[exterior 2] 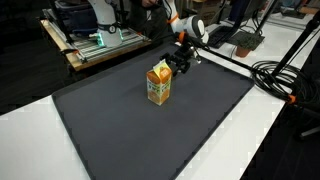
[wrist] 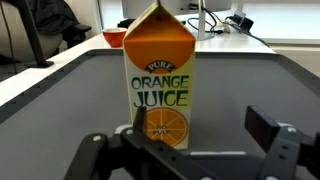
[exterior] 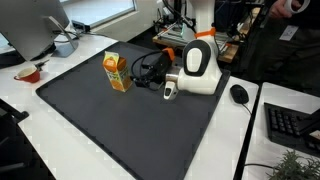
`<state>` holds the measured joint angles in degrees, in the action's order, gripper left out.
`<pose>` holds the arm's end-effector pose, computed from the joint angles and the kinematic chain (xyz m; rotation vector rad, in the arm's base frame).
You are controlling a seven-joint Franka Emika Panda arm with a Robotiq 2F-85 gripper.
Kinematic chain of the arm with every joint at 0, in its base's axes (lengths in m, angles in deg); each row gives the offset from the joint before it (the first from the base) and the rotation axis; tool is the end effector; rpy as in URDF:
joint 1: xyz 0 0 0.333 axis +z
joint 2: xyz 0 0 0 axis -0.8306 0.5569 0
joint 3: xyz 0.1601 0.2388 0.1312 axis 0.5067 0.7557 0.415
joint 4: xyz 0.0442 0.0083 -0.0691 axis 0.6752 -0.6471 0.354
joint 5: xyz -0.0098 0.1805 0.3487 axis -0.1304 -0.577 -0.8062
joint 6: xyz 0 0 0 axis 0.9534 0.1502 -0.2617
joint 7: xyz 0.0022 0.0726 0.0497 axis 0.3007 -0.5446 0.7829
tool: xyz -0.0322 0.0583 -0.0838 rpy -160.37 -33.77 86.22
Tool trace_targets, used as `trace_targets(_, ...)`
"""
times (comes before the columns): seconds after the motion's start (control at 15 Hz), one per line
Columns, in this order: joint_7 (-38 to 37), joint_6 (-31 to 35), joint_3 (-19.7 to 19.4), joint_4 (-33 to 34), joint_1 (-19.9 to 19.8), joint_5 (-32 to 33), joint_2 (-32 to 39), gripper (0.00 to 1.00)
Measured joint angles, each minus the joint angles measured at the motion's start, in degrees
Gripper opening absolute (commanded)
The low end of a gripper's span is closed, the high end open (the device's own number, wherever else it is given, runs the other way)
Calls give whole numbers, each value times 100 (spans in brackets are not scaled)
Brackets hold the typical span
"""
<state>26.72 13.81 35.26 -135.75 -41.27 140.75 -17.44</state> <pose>0.5529 0.1515 0.1033 1.2184 1.3719 -0.9987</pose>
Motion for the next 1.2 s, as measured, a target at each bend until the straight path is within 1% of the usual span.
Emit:
trace_targets(0.53, 863, 458, -204, 731, -290, -3, 496, 100)
trace_targets(0.93, 1144, 637, -339, 976, -373, -3, 772, 100)
trace_targets(1.0, 1192, 674, -346, 992, -385, -3, 776, 75)
trace_targets(1.07, 1232, 711, -355, 1010, -396, -3, 782, 74)
trace_targets(1.2, 1309, 763, -368, 1037, -411, -3, 789, 60)
